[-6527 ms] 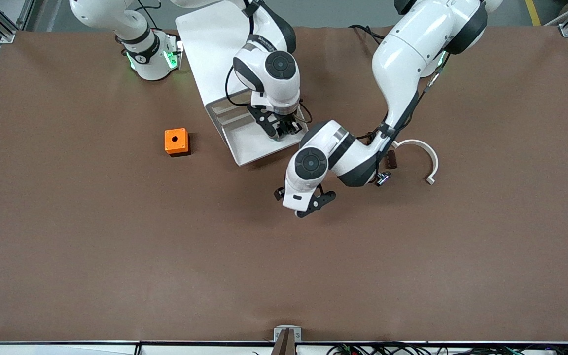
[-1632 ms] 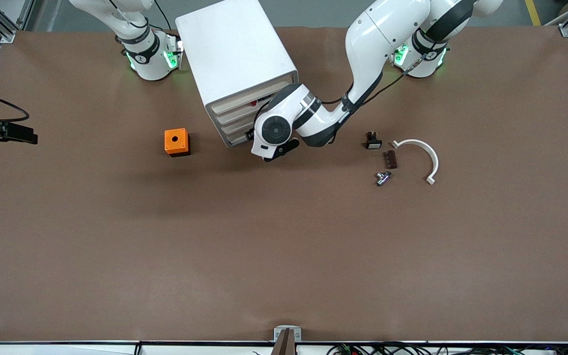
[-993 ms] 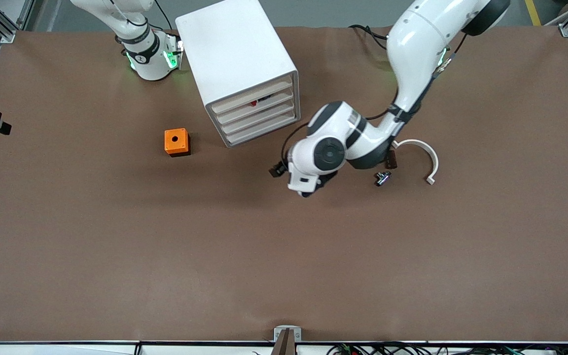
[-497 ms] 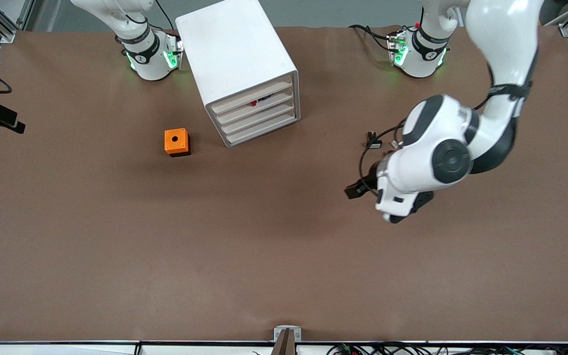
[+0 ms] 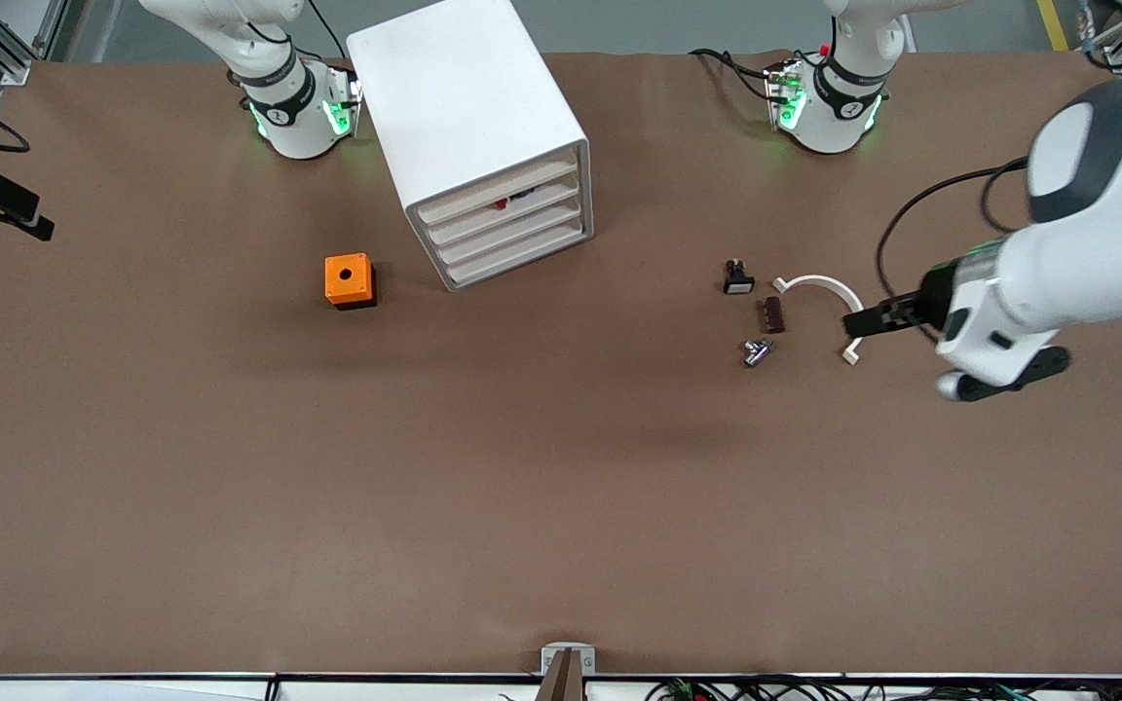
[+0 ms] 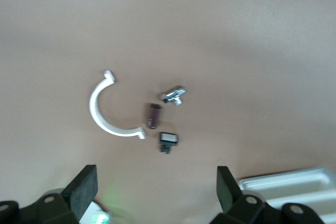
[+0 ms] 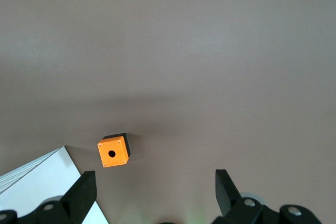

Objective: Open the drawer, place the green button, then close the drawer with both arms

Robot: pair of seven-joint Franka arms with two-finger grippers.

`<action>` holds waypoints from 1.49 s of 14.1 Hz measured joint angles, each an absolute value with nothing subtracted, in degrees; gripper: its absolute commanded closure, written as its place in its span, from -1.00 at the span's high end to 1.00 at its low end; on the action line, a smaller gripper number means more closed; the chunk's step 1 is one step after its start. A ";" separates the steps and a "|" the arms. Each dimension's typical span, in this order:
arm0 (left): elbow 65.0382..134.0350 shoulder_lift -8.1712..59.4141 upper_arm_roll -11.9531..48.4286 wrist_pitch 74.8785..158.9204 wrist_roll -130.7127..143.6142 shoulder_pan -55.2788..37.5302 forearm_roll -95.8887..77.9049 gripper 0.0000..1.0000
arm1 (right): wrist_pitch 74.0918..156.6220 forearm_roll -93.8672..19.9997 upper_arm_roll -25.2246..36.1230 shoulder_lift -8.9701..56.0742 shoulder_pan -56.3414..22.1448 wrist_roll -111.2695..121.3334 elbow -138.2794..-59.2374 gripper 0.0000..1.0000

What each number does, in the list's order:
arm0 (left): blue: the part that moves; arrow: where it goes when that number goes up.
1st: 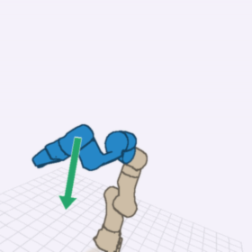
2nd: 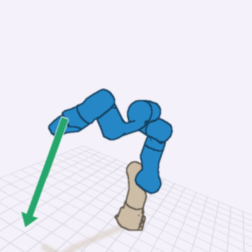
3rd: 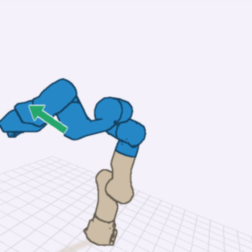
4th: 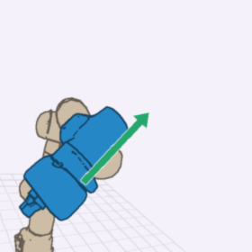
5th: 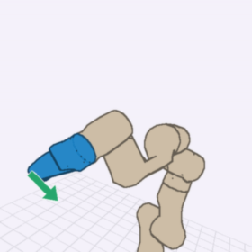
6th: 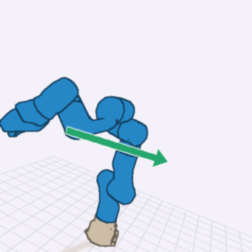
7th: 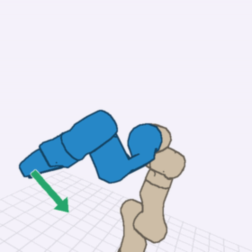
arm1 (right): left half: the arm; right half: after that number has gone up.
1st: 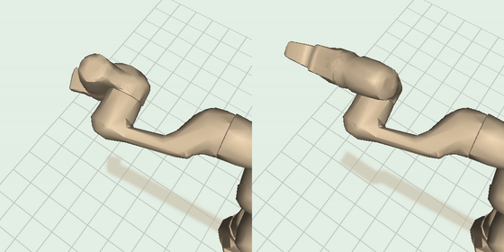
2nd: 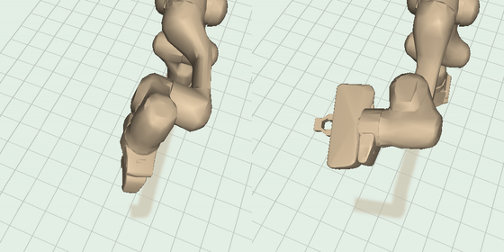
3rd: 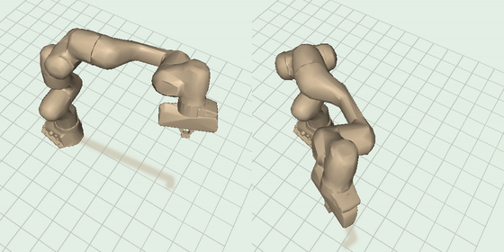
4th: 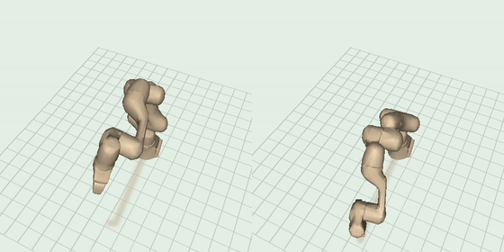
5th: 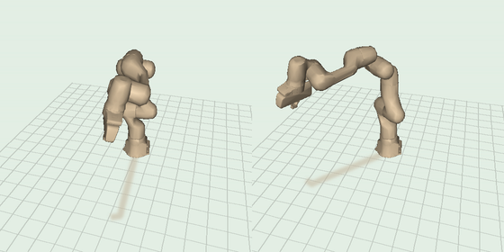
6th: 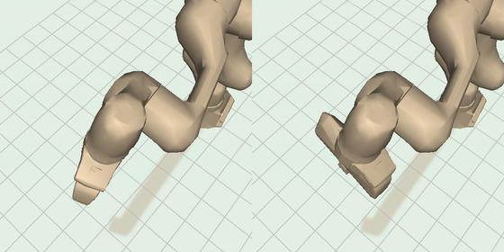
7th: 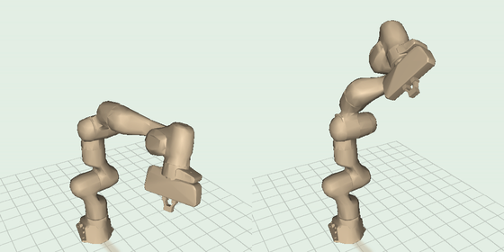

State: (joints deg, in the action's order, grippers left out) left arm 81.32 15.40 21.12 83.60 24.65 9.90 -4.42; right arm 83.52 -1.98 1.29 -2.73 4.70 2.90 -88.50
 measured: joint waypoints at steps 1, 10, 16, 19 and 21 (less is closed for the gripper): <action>81.36 13.84 18.97 82.21 21.54 9.33 -4.42 1.00 | 83.52 -1.98 1.29 -2.98 4.70 2.90 -88.51 1.00; 96.77 -5.22 -3.92 84.83 1.73 -1.35 -4.42 1.00 | 83.78 -1.98 1.40 -3.62 3.97 2.92 -88.76 1.00; 101.46 -8.40 -1.58 95.63 2.08 -1.81 -2.43 1.00 | 83.77 -1.97 2.05 -4.17 3.00 2.86 -89.16 1.00; 99.00 -8.93 -0.97 94.89 2.26 -1.87 -1.73 1.00 | 83.76 -1.98 2.10 -4.60 2.97 2.86 -89.17 1.00; 96.98 -9.17 -0.96 91.40 2.12 -1.88 -1.70 1.00 | 83.76 -1.98 2.08 -4.99 2.76 2.86 -89.18 1.00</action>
